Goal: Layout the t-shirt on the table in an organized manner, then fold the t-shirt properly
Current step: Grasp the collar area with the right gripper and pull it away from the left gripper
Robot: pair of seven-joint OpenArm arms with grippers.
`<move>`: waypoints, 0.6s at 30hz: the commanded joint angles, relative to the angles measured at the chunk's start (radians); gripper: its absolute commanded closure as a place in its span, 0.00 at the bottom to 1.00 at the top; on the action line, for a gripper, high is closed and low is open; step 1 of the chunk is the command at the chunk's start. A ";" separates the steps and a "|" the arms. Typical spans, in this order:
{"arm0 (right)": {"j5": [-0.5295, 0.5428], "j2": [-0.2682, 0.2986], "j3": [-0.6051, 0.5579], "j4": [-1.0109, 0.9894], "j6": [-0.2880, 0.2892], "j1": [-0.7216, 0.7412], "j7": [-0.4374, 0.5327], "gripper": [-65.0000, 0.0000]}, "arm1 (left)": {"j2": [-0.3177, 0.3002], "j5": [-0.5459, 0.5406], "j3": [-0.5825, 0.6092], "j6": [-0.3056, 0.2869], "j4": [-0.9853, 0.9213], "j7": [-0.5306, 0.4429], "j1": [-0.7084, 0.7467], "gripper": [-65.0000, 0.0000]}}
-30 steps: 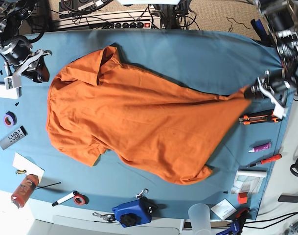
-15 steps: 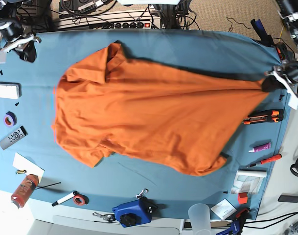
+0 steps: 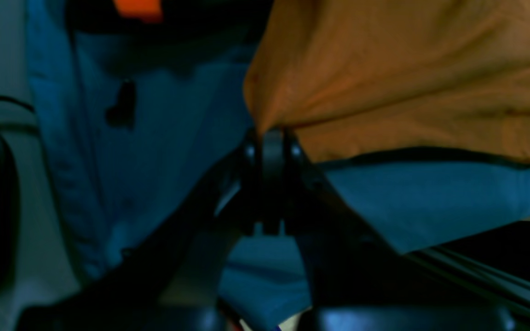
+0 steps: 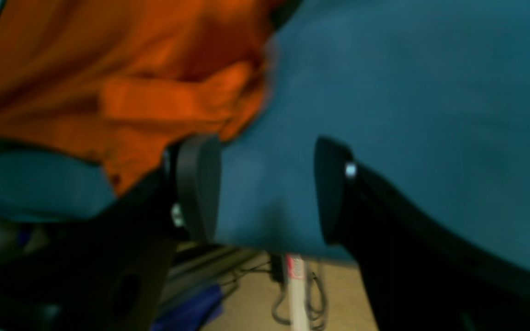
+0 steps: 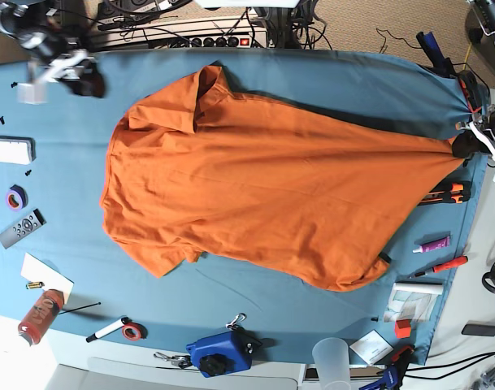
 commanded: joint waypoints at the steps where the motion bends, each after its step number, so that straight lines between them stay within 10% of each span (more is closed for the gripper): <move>1: 0.024 0.014 -0.021 -0.005 0.001 -0.004 0.021 0.51 | -0.024 -0.018 -0.010 -0.004 0.016 -0.015 -0.005 1.00; 18: -0.167 0.014 -0.160 -0.171 0.001 0.253 0.109 0.51 | -0.024 -0.018 -0.010 -0.003 0.016 -0.022 -0.005 1.00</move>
